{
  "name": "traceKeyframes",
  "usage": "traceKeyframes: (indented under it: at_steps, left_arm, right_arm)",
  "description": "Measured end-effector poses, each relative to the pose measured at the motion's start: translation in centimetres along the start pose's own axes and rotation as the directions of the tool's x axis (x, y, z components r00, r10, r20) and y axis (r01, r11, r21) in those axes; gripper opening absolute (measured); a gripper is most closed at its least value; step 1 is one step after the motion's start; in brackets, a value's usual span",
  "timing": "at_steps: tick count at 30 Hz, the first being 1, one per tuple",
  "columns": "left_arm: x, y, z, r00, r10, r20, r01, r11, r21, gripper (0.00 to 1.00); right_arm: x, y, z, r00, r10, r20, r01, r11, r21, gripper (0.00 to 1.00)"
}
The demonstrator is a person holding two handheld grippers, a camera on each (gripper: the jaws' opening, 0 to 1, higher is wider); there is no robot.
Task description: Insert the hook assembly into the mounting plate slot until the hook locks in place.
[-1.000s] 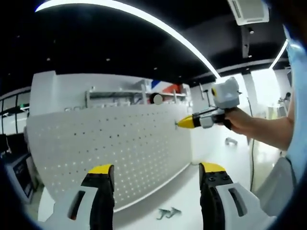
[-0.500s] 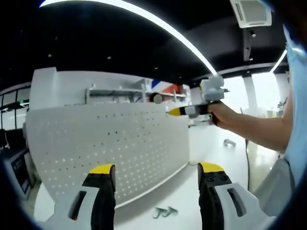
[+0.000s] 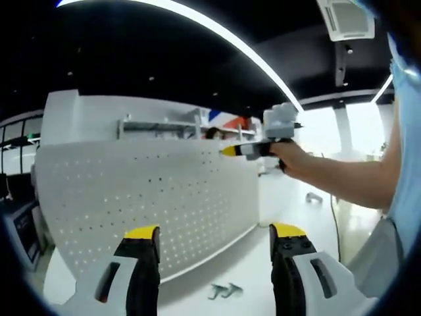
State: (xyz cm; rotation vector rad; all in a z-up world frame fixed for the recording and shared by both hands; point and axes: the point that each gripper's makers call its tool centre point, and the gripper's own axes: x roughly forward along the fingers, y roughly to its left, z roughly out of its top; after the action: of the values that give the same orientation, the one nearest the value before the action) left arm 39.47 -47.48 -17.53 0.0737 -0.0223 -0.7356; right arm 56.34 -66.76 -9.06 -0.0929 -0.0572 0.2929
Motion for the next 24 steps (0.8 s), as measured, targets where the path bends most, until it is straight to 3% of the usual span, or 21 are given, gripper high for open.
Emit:
traceKeyframes:
  at_steps: [24]
  left_arm:
    - [0.1, -0.1, -0.5, 1.0, 0.003, 0.005, -0.003, 0.999, -0.035, 0.66]
  right_arm:
    - [2.2, -0.5, -0.9, 0.999, -0.038, 0.021, 0.038, 0.999, -0.022, 0.0]
